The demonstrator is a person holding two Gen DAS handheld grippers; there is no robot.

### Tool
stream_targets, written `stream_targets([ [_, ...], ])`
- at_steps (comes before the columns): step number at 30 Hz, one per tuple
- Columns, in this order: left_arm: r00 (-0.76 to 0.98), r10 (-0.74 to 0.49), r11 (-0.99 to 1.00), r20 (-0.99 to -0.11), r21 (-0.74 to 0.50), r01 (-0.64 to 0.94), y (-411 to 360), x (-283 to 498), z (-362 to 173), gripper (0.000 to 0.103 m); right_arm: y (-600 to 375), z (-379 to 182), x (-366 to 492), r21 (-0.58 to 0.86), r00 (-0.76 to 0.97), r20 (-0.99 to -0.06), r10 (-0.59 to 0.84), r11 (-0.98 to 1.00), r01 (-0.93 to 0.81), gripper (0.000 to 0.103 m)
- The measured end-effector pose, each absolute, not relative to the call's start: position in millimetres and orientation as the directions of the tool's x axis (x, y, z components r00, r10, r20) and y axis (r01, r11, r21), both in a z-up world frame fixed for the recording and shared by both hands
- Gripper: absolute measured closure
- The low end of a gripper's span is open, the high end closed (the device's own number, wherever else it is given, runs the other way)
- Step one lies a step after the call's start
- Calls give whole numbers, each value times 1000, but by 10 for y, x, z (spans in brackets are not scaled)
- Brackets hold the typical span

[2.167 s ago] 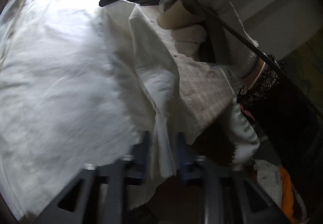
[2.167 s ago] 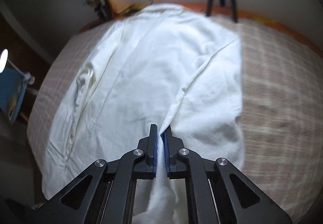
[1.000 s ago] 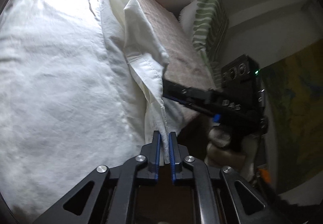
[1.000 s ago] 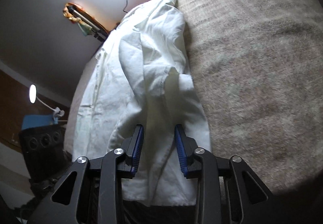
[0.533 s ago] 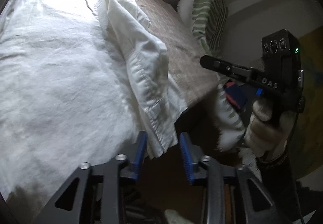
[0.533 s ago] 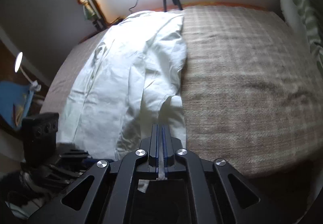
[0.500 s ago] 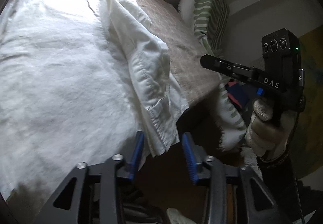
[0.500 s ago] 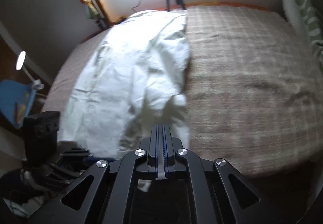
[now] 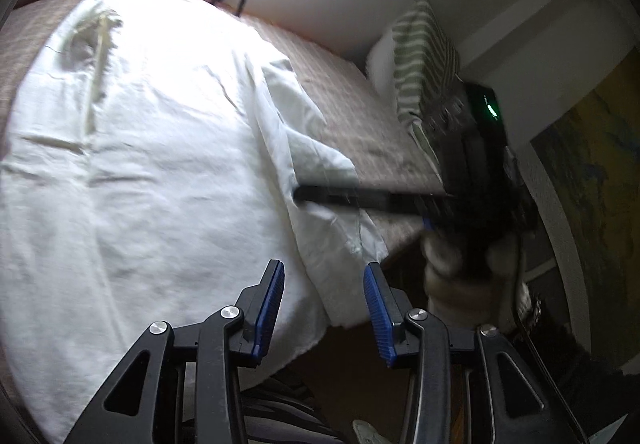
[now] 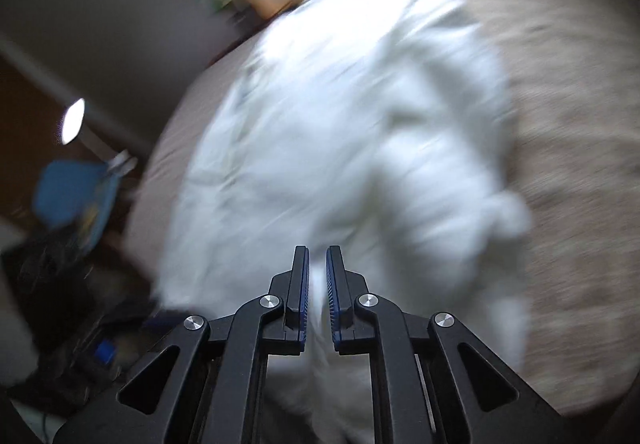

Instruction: Fold small clothes

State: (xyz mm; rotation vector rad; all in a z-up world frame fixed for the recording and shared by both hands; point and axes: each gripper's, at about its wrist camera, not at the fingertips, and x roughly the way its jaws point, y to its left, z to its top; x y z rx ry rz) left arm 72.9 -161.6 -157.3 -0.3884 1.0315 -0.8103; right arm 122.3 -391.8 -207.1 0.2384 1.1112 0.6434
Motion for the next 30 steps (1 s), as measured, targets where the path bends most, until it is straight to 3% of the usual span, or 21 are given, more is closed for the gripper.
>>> stream_targets([
  [3,270,-746,661,-609,-630,407,-1612,739,-1607,62,-4089,-1967,1060,465,345,-747,569,817,-340,92],
  [4,271,-743,664,-612,-627,407,-1647,747,-1627,61,-4212,-1939,1027,462,379,-742,552,832,-307,87],
  [7,277,-722,687,-634,-607,400,-1799,756,-1674,39,-4599,-1915,971,419,495,-745,446,892,-172,47],
  [12,270,-686,706,-676,-528,472,-2281,637,-1725,29,-4860,-2109,1010,505,472,-731,492,856,-111,45],
  [13,270,-653,726,-707,-484,489,-2384,616,-1767,30,-4824,-2140,1023,491,462,-741,486,863,-121,46],
  [15,253,-623,743,-740,-459,487,-2483,632,-1879,41,-4731,-2216,1045,484,437,-751,495,863,-146,61],
  [17,227,-620,754,-751,-490,438,-2503,724,-2024,87,-4614,-2294,1125,475,400,-773,493,867,-151,99],
  [20,179,-694,705,-698,-606,368,-2390,847,-2168,101,-4571,-2283,1135,474,382,-782,493,868,-149,102],
  [22,171,-738,665,-653,-662,346,-2302,847,-2146,102,-4592,-2098,1073,471,394,-769,504,863,-184,102],
  [25,137,-860,509,-491,-820,260,-2091,853,-2123,102,-4648,-1777,949,418,426,-768,479,878,-235,102],
  [28,129,-838,544,-530,-798,260,-2087,882,-2227,101,-4731,-1721,902,342,447,-797,405,914,-219,102],
  [30,106,-792,607,-601,-755,248,-2134,885,-2384,86,-4736,-1856,945,273,433,-839,329,943,-188,102],
])
